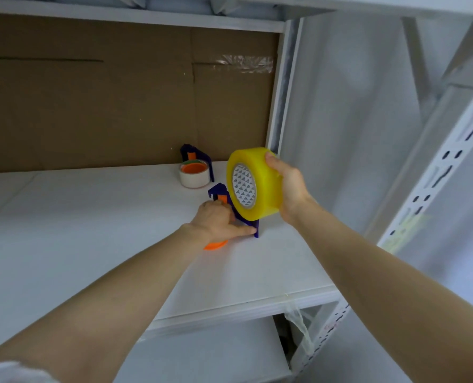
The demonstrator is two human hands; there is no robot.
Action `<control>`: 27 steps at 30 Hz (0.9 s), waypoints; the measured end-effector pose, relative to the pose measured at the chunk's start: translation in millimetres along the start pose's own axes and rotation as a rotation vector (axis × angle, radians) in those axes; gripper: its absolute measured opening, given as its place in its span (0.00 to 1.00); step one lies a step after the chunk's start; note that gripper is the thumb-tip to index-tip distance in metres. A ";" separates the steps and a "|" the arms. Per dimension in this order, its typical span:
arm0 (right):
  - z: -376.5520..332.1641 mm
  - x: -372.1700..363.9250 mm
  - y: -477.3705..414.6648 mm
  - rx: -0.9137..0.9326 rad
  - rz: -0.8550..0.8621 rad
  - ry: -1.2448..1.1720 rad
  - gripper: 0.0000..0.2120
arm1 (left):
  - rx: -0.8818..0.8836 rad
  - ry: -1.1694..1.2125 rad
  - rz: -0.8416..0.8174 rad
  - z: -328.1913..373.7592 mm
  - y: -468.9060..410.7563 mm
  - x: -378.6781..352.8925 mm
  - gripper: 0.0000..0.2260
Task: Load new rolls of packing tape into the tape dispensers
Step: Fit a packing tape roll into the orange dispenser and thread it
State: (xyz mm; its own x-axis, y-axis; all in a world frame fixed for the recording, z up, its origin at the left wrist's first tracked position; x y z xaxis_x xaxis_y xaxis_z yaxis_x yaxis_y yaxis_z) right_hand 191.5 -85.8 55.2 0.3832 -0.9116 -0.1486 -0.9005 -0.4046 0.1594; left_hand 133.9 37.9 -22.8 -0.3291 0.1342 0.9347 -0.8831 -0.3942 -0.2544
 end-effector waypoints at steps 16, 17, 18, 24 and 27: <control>23.6 -67.4 33.3 0.659 -0.406 1.127 0.30 | 0.539 0.744 -0.275 -76.6 43.0 14.1 0.43; 29.0 -72.0 36.9 0.738 -0.409 1.248 0.32 | 0.592 0.752 -0.251 -86.7 42.3 15.7 0.43; 33.2 -74.8 39.2 0.793 -0.402 1.330 0.32 | 0.645 0.733 -0.220 -96.8 42.0 17.7 0.45; 45.7 -68.2 47.5 0.989 -0.350 1.510 0.26 | 0.782 0.936 -0.029 -79.2 46.6 44.0 0.13; 46.6 -56.6 43.0 0.939 -0.295 1.454 0.26 | 0.799 1.000 0.005 -66.8 43.0 46.0 0.11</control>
State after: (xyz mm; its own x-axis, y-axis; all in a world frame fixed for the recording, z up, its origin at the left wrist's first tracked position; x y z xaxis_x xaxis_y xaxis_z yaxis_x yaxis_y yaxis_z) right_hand 121.5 -48.2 25.0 -0.0752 -0.3537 0.9323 -0.3753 -0.8562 -0.3551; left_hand 58.4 87.9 -7.3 -0.7460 0.6161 0.2529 -0.5502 -0.7841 0.2873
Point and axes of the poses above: each hand's wrist, its own y-axis away from the middle knuckle, its own x-axis out of the back of the hand, z = x × y, the point moved 6 cm from there along -y, towards the middle knuckle, and after that the axes turned 14 degrees about z, right-handed, at the moved point
